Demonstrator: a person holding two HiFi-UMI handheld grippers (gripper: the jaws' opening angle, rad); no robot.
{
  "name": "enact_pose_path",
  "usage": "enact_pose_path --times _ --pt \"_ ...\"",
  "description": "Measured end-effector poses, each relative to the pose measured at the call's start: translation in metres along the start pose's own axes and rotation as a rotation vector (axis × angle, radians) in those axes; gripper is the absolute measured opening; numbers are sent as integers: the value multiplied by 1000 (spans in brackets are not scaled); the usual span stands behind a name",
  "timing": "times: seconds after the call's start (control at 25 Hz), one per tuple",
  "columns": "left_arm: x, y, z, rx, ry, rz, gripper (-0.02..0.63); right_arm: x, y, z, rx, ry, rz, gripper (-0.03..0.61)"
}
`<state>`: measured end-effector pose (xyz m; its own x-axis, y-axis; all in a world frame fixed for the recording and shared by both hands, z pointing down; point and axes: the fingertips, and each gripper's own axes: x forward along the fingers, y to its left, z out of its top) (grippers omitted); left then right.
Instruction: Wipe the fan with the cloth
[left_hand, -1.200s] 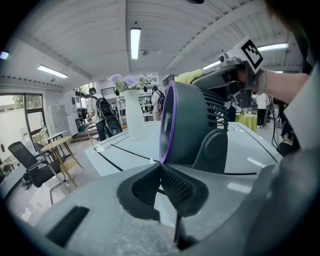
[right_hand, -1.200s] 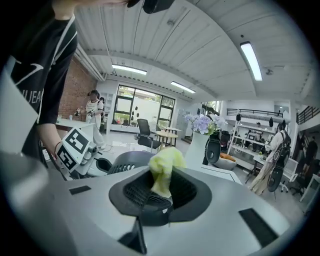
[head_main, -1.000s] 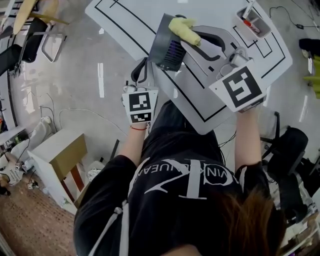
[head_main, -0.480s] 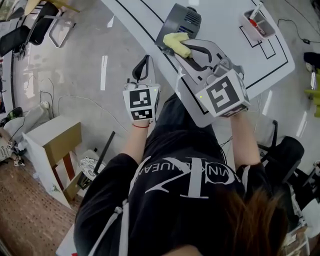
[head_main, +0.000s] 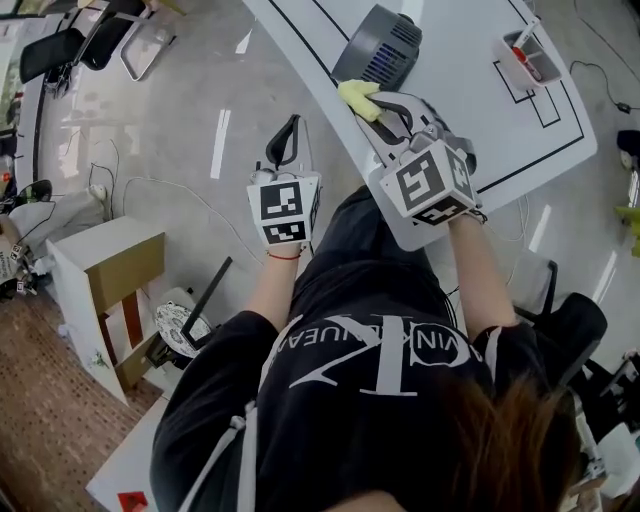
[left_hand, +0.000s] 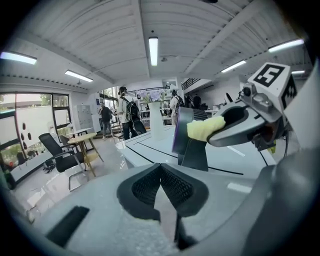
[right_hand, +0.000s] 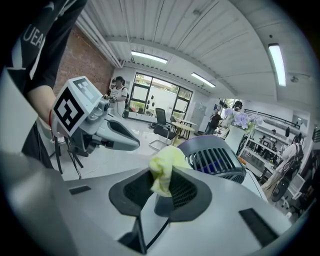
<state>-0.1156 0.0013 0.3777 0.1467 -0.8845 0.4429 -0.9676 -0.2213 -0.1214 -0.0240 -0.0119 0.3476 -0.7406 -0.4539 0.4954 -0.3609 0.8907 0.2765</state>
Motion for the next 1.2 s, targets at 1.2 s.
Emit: enact_pose_path --times 1.2 --pt "169 23 93 155 -88 -286 11 -20 -182 36 290 -94 -335 87"
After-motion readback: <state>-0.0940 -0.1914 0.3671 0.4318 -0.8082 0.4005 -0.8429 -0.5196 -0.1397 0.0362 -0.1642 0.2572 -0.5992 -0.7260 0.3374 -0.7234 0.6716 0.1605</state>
